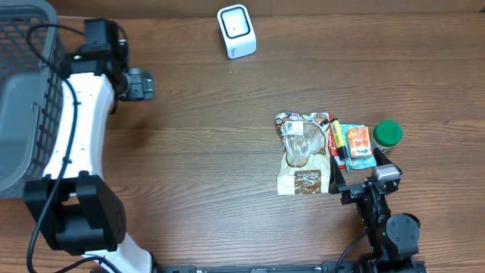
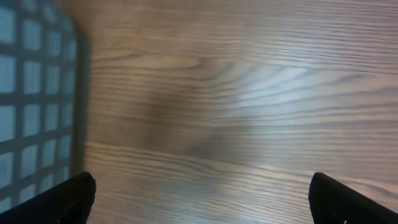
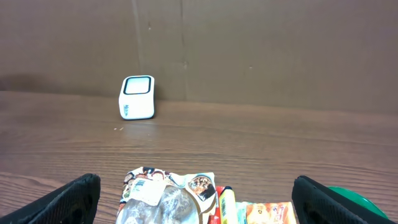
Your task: Scan the item barcode
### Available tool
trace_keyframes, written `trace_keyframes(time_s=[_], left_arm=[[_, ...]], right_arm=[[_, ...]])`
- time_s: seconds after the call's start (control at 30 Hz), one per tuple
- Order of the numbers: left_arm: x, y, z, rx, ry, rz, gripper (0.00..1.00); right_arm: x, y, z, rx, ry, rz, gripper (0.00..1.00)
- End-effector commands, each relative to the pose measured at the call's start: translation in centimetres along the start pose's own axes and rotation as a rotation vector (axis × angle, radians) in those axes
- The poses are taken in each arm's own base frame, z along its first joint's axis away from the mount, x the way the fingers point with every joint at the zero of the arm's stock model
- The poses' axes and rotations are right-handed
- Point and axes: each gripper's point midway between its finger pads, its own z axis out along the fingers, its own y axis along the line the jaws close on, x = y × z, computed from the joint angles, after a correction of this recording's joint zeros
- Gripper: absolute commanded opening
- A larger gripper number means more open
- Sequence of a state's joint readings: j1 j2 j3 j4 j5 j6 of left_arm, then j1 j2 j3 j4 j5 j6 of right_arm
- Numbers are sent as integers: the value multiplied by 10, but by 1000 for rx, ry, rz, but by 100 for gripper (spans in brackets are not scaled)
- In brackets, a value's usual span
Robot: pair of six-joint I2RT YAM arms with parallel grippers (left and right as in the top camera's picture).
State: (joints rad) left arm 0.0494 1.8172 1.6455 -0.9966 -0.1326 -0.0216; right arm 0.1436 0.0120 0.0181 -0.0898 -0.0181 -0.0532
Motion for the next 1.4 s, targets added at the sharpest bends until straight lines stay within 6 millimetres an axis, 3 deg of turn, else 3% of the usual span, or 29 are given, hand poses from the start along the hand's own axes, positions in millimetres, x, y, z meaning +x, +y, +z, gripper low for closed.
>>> trace_keyframes(time_s=[0.0, 0.2, 0.33, 0.57, 0.87, 1.13, 1.37], left_arm=[[-16, -16, -52, 21, -136, 49, 100], [-20, -45, -112, 73, -276, 107, 100], [-18, -52, -148, 98, -359, 122, 100], [-13, -44, -195, 113, -473, 108, 100], [-3, -33, -239, 122, -579, 87, 100], [10, -27, -253, 124, -615, 79, 100], [50, -20, -216, 88, -527, 91, 100]], right_arm=[[1, -4, 0, 17, -5, -4, 100], [2, -4, 0, 17, -5, -4, 100], [1, -4, 0, 17, -5, -4, 100], [2, -4, 0, 17, -5, -4, 100], [2, -4, 0, 17, -5, -4, 100], [1, -4, 0, 17, -5, -4, 100], [2, -4, 0, 17, -5, -4, 100]])
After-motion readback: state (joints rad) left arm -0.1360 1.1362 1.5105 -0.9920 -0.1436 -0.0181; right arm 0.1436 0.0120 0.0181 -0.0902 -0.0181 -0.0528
